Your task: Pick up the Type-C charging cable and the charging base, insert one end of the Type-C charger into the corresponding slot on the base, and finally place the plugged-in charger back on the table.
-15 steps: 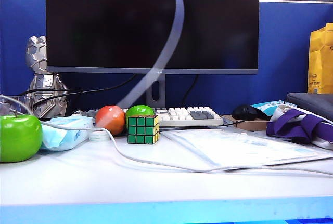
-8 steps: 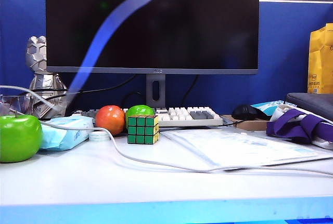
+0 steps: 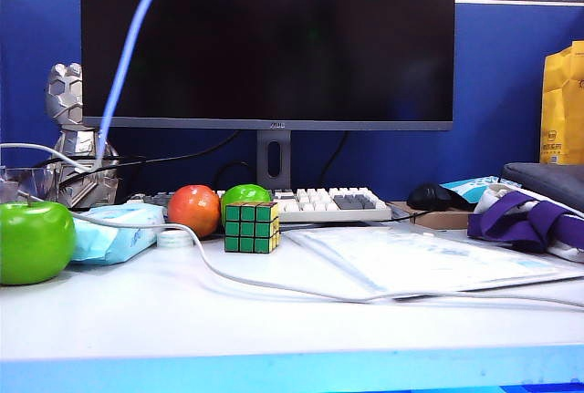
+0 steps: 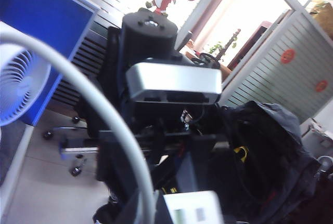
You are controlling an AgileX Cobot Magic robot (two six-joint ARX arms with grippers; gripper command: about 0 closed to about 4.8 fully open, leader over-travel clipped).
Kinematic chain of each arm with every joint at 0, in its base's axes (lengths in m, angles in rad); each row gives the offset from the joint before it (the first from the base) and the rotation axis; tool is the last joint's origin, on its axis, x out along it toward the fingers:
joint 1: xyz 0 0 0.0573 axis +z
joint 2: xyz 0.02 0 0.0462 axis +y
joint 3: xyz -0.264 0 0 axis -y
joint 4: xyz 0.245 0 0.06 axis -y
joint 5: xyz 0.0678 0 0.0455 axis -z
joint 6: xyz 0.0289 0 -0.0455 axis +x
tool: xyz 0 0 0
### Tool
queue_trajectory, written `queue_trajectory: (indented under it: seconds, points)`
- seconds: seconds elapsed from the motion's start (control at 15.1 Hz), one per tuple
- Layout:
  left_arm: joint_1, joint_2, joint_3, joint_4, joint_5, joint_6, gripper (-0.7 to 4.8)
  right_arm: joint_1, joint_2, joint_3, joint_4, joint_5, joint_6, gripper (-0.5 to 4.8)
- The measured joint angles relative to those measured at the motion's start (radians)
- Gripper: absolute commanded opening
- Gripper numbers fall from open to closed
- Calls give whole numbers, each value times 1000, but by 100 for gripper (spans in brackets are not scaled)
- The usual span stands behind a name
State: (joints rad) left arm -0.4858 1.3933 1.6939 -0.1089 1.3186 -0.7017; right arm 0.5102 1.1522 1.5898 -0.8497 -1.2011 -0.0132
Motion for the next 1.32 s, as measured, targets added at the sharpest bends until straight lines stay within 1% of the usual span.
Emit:
queue_trajectory:
  seconds: [0.07,0.13,0.26,0.33,0.46,0.59,0.66,0.73,0.79,1.12,1.19,1.26,1.32]
  points:
    - [-3,0,0,0,7,-7,-6,0,0,0,3,-50,6,-4]
    - [-10,0,0,0,12,-8,-6,0,0,0,5,-74,9,-4]
    - [-27,0,0,0,20,-10,-6,0,-1,0,6,-81,10,-5]
    - [-79,0,0,15,6,-10,-6,0,27,0,6,-69,11,-4]
    - [-72,0,1,16,1,-10,-6,0,34,0,7,-62,13,-5]
    - [-82,0,1,16,-3,-10,-6,0,40,0,14,-12,13,-5]
    - [-82,0,1,16,-11,-9,-6,0,40,0,21,32,14,-5]
    - [-80,0,1,16,-13,-7,-6,0,40,0,25,45,16,-5]
    - [-80,0,1,13,-14,5,-6,0,40,0,27,64,32,-5]
    - [-80,0,1,-30,-22,98,-6,0,40,0,52,56,86,-4]
    - [-80,0,1,-49,-36,124,-6,-1,40,0,52,56,92,-5]
    - [-80,0,1,-97,-64,170,-6,-1,40,0,52,57,93,-4]
    - [-80,0,1,-138,-71,208,-6,-1,38,0,52,66,94,-5]
